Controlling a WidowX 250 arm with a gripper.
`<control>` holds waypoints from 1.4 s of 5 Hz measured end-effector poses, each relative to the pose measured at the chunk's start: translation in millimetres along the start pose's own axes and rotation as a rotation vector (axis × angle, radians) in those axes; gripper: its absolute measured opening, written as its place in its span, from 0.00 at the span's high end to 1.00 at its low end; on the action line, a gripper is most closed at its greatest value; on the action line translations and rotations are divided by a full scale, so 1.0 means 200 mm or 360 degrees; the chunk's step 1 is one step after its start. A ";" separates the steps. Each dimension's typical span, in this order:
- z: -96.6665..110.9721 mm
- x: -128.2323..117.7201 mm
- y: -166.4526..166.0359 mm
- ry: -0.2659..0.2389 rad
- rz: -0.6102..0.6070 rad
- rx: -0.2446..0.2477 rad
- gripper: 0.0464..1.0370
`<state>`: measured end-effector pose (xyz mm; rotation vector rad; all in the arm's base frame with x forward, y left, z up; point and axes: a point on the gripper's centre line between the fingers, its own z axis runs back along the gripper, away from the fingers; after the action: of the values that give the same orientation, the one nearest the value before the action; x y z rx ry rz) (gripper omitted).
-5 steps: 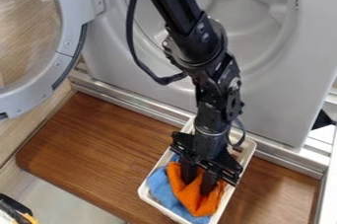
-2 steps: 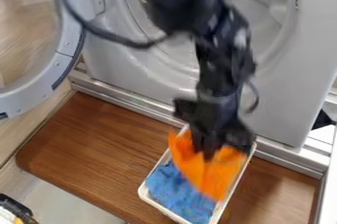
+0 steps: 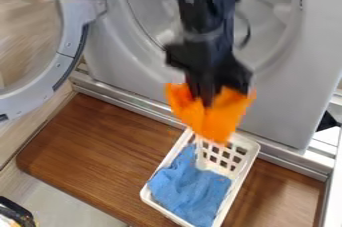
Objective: Take the orange cloth from the white basket and put it inside the washing machine
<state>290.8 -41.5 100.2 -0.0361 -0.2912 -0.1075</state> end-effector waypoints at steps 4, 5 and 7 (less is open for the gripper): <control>-0.29 0.45 0.26 -0.0444 0.0014 0.0181 0.99; -0.34 0.54 0.27 -0.0463 0.0028 0.0200 0.98; -0.22 0.55 0.24 -0.0459 0.0100 0.0115 0.58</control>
<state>413.1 -6.1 88.5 0.0113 -0.5816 -0.0286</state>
